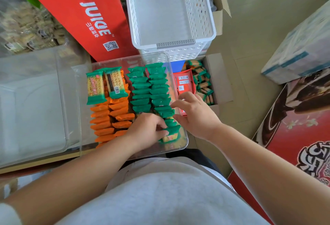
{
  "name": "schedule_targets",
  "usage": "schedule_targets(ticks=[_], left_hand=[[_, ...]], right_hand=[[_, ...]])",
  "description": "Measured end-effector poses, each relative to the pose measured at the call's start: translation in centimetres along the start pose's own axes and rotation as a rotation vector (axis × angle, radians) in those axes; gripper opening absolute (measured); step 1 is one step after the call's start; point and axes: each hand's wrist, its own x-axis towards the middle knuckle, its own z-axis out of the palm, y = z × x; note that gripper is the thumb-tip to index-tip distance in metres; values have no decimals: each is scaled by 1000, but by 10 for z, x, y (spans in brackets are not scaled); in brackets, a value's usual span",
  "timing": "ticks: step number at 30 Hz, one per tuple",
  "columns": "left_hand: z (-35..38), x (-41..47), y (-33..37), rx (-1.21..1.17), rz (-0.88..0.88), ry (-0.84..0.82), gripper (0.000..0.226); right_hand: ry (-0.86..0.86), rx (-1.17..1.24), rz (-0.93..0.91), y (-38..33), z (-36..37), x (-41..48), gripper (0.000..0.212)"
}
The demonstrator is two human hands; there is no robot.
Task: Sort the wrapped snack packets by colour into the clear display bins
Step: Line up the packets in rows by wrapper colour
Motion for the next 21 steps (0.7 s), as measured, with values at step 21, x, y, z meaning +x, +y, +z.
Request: schedule_targets(ticks=[21], left_hand=[[-116,5,-97,423,-446,483,62]], right_hand=[[81,-371,37,-36,13,42,63]])
